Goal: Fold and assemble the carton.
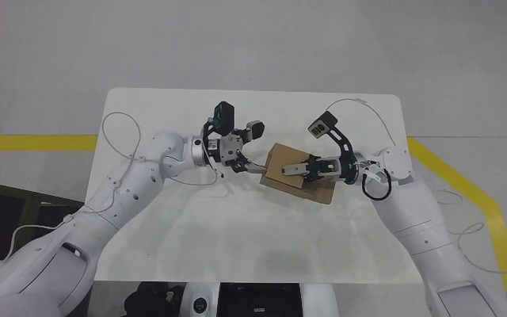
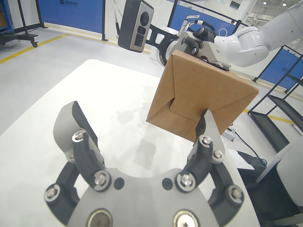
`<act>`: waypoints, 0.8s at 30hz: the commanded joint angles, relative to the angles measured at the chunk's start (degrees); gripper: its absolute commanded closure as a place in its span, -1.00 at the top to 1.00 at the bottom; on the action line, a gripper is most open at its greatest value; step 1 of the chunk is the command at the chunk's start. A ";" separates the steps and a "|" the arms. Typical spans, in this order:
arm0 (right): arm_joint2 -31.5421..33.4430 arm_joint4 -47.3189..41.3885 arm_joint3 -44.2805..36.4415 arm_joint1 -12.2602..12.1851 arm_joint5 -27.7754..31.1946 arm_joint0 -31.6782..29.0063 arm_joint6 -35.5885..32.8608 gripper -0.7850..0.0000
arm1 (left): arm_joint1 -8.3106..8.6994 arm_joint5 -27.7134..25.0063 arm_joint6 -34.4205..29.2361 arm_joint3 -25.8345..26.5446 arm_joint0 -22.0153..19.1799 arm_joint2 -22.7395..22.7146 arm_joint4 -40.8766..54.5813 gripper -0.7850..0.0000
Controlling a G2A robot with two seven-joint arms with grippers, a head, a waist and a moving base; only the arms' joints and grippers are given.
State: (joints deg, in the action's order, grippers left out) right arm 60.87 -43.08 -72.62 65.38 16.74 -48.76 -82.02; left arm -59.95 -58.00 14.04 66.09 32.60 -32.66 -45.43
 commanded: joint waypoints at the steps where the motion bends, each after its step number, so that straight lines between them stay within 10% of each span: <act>1: -0.15 -0.19 0.10 0.09 0.03 0.12 -0.18 -1.00 | -0.08 0.00 0.33 -0.09 -0.32 0.44 0.19 1.00; 24: -0.57 -0.58 0.67 0.71 0.03 0.83 -1.69 -1.00 | -0.97 0.00 4.04 -2.07 -3.23 4.11 -0.42 1.00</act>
State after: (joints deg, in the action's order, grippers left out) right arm 60.17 -43.70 -72.08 66.11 16.75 -47.90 -83.62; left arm -60.92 -58.00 17.87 64.18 29.42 -28.65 -45.79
